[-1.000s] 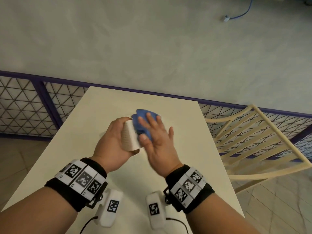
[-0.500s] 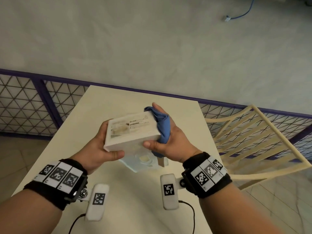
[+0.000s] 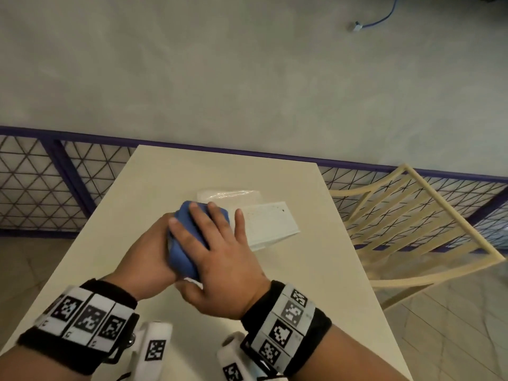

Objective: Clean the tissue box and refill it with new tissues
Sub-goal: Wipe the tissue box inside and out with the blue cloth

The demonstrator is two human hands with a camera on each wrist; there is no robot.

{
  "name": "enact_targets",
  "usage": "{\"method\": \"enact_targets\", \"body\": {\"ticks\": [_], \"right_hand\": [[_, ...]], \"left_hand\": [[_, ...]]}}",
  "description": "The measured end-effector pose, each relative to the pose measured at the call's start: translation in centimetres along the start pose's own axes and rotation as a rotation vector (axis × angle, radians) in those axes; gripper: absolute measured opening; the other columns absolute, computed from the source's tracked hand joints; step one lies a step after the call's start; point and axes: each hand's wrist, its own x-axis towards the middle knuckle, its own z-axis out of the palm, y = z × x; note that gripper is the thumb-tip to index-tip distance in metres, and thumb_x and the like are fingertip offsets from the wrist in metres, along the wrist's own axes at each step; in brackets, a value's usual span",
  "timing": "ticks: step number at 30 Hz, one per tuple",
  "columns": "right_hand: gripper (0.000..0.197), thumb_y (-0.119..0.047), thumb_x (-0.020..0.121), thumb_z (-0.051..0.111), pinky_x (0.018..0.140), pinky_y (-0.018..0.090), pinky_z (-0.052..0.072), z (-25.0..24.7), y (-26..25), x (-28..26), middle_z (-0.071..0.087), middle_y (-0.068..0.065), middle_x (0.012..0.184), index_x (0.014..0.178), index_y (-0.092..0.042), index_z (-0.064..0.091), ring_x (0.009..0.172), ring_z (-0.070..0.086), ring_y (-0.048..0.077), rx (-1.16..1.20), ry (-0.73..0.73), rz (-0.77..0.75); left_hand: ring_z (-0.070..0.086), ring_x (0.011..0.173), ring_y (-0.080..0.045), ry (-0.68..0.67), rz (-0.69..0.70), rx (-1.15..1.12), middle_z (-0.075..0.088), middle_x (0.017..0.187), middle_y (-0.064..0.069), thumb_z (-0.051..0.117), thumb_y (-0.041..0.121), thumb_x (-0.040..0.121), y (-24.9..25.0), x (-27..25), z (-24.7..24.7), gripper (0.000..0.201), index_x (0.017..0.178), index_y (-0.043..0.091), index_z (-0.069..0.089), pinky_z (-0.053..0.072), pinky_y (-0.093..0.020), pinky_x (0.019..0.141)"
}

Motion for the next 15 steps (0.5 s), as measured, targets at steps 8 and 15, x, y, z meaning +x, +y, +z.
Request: {"method": "enact_targets", "body": {"ticks": [8,15], "right_hand": [[0.063,-0.061,0.092,0.008,0.116,0.05,-0.013,-0.7,8.8,-2.3,0.01,-0.02,0.154,0.149,-0.034,0.017,0.143,0.0,-0.002,0.019,0.072,0.22],[0.034,-0.024,0.099,0.042,0.11,0.022,0.034,-3.3,11.9,-2.7,0.056,-0.007,0.13,0.131,-0.02,0.054,0.124,0.049,0.01,0.545,0.356,0.505]], "left_hand": [[0.054,0.109,0.005,0.01,-0.089,-0.228,0.058,0.113,0.022,0.081,0.031,0.046,-2.9,-1.5,-0.7,0.073,0.108,0.045,0.044,0.057,-0.031,0.071],[0.053,0.11,0.004,0.036,-0.13,-0.254,0.059,0.109,0.021,0.084,-0.007,0.058,-4.1,-1.5,-0.2,0.077,0.111,0.034,0.046,0.052,-0.012,0.068]]}}
